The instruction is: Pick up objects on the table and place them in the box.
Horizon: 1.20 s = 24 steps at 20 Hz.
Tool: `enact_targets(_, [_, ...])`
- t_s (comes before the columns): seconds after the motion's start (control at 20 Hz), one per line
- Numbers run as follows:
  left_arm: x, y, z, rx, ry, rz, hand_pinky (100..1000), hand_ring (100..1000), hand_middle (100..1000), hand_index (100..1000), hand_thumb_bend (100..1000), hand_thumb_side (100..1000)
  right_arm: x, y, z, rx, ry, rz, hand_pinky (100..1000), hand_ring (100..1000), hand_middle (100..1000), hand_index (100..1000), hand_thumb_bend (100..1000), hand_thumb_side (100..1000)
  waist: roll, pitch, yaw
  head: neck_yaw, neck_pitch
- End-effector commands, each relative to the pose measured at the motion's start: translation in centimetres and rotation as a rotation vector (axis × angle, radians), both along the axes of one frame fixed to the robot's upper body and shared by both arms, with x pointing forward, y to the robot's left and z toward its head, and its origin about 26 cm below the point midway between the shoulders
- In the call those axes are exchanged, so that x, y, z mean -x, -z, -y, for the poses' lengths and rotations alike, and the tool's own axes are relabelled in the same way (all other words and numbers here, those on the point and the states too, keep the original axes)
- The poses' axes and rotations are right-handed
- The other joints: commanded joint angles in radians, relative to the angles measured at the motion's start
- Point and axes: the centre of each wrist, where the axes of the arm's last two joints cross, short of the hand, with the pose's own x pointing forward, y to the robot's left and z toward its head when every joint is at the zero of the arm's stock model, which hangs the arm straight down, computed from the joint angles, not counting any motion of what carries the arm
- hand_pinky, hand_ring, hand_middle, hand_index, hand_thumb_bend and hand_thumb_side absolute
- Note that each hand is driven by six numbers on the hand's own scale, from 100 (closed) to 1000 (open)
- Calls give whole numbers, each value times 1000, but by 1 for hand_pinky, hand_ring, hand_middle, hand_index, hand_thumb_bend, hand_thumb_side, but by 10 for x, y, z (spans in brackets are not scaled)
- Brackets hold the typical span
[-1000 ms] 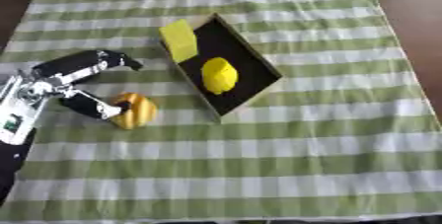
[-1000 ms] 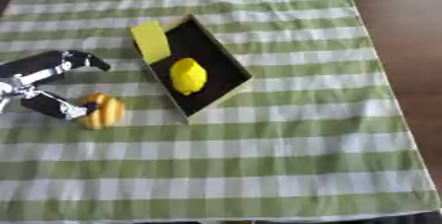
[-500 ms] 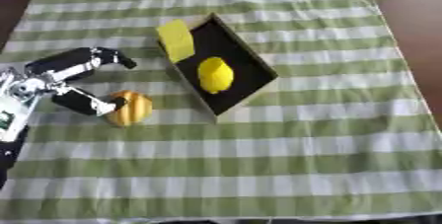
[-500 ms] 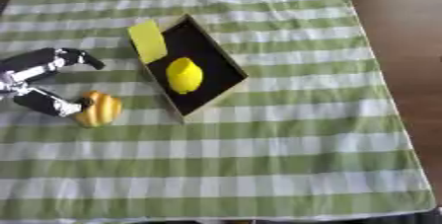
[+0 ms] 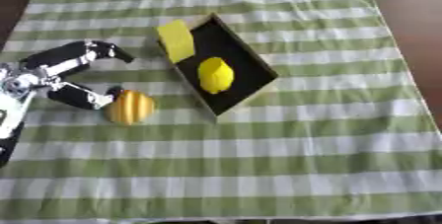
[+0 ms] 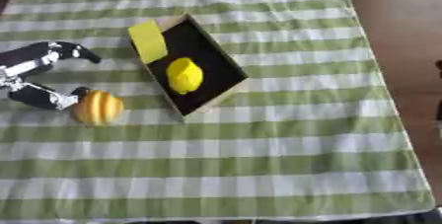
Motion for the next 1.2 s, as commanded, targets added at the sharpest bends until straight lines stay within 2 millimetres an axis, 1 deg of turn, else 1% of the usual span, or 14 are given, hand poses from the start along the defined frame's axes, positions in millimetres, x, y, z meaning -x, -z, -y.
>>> enact_targets(0.05, [-3,-12,-5,-343,368,61,914,890,792,889,164,203,0,-4,-2,15,-5,-10,1000,1000,823,1000,100,470,-2,-19,2,-3,5])
enact_targets(0.25, [-4,-2,-4,-381,362,36,917,893,795,889,143,267,-1,-5,-2,6,1,-17,1000,1000,821,1000,100,470,-1,-21,2,-3,5])
enact_targets(0.4, [-4,3,-3,-397,362,26,921,895,797,891,128,293,-1,-5,-2,6,-3,-23,1000,1000,818,1000,100,470,-1,-22,-1,-4,5])
enact_targets(0.45, [-4,4,-3,-403,362,24,925,898,800,894,130,321,-1,-4,-3,5,-5,-27,1000,1000,817,1000,100,470,-1,-23,-1,-4,5])
enact_targets(0.55, [-4,4,-2,-415,361,25,930,904,804,898,164,342,-1,-4,-3,3,-8,-34,1000,1000,815,1000,100,470,-1,-24,-1,-5,5])
enact_targets(0.7, [-4,3,-2,-420,361,29,935,910,807,901,170,380,-2,-4,-3,4,-16,-47,1000,1000,814,1000,100,463,1,-28,0,-6,5])
enact_targets(0.8, [-4,3,-3,-424,359,30,939,916,811,907,200,432,-1,-3,-4,9,-22,-57,1000,1000,813,1000,100,470,3,-33,-1,-4,5])
enact_targets(0.85, [-4,3,-3,-430,359,31,942,918,814,910,216,439,-1,-3,-4,11,-24,-61,1000,1000,812,1000,100,470,3,-35,-2,-4,5])
enact_targets(0.9, [-4,3,-3,-436,359,31,945,922,819,915,239,468,-1,-2,-4,11,-26,-65,1000,1000,811,1000,100,470,4,-37,-3,-4,5])
enact_targets(0.95, [-4,3,-2,-448,359,33,951,928,824,920,278,475,0,-2,-4,11,-27,-68,1000,1000,810,1000,100,470,5,-39,-3,-4,5])
enact_targets(1.0, [-4,3,-1,-462,359,35,952,929,826,922,289,492,0,-2,-5,12,-28,-70,1000,1000,809,1000,100,470,6,-40,-3,-4,5])
enact_targets(1.05, [-4,4,0,-477,360,33,953,930,828,924,302,485,0,-2,-5,12,-29,-72,1000,1000,809,1000,100,470,7,-41,-3,-5,5])
enact_targets(1.2, [-4,5,3,-497,363,32,950,928,824,922,293,470,0,-1,-5,13,-29,-78,1000,1000,807,1000,100,470,10,-46,-3,-6,5])
